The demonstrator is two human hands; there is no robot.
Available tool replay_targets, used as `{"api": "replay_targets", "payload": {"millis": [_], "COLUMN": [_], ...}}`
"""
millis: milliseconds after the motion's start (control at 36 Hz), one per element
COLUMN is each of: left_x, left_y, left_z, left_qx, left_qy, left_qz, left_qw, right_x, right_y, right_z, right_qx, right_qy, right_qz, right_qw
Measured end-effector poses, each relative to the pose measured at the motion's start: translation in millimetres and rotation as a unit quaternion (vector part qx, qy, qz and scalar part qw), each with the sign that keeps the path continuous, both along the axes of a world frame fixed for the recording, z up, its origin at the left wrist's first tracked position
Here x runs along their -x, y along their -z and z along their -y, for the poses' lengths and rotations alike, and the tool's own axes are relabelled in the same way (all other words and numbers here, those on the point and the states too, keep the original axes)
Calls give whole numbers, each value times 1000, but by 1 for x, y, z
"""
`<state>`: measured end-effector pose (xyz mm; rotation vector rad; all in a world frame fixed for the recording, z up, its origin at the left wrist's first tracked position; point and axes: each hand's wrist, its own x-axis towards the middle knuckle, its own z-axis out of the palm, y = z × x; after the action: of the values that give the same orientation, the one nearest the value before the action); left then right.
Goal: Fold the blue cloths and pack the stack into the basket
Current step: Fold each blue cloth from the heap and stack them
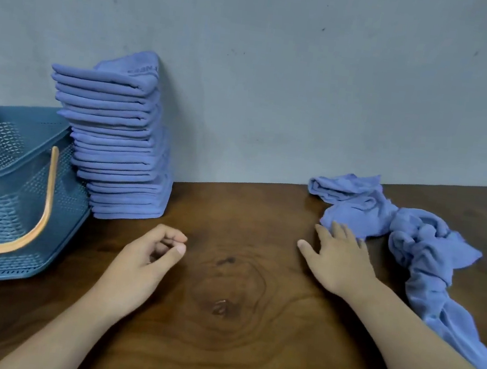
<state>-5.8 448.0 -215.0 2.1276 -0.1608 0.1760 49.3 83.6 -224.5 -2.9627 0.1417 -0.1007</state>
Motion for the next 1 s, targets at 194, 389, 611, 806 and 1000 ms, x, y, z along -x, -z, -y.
{"api": "replay_targets", "payload": {"millis": [194, 389, 611, 806, 1000], "left_x": [11, 18, 21, 30, 41], "left_y": [-4, -8, -3, -12, -10], "left_z": [8, 14, 16, 29, 31], "left_qx": [-41, -85, -224, -108, 109], "left_qy": [25, 74, 200, 209, 240], "left_qz": [17, 47, 30, 56, -61], "left_qw": [999, 992, 953, 970, 963], "right_x": [44, 73, 39, 44, 60], "right_y": [-27, -26, -5, -11, -34], "right_z": [-45, -77, -54, -52, -54], "right_qx": [-76, -251, -198, -145, -344], "right_qy": [-236, -396, -213, -247, -295], "right_qz": [-38, -90, 170, 58, -14], "right_qw": [968, 879, 942, 956, 891]}}
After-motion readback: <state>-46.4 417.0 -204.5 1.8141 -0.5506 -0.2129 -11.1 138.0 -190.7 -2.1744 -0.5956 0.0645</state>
